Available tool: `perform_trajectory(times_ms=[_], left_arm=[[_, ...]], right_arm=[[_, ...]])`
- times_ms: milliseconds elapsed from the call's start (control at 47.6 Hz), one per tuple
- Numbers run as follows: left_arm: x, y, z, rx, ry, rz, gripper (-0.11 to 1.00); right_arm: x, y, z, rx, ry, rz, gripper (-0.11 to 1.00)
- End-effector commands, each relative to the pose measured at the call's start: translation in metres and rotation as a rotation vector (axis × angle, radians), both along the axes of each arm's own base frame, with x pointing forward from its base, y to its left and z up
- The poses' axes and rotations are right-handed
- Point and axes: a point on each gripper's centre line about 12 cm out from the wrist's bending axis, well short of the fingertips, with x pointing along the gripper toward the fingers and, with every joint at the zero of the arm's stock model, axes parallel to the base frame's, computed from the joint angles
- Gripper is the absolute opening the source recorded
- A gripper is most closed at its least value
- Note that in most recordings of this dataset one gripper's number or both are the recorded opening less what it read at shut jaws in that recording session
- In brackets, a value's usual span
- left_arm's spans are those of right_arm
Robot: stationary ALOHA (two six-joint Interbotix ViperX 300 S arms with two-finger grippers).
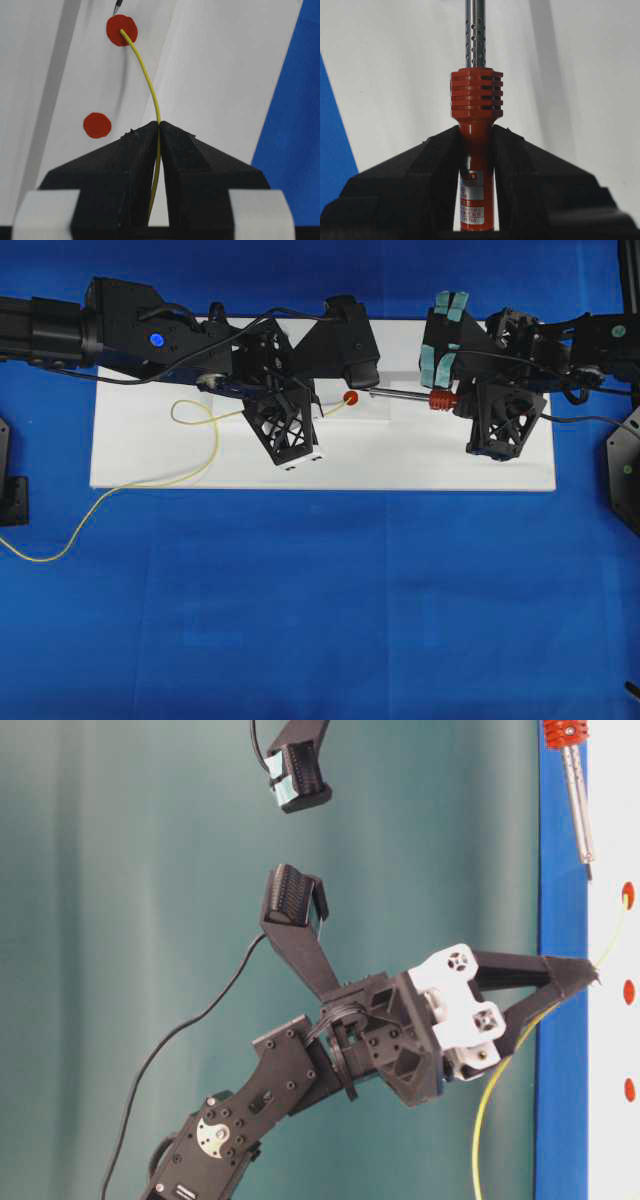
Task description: Touch the tip of the soldering iron to the tip of the solder at the mark.
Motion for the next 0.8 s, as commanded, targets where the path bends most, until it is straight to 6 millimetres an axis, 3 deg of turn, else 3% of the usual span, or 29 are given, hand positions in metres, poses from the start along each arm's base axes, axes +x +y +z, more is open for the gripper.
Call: perform_trajectory(times_ms=[0,777], left_arm=[[0.002,0.000,0.010,0.005,-0.027,-0.002,0.03],[0.002,0.000,0.010,0.005,-0.016,-0.005,0.03]], right_arm=[[0.003,0.000,0.006,-0.007,-0.025,0.002,0.06],[0.015,-0.002,-0.007,0.001,0.019,0.009,0.06]])
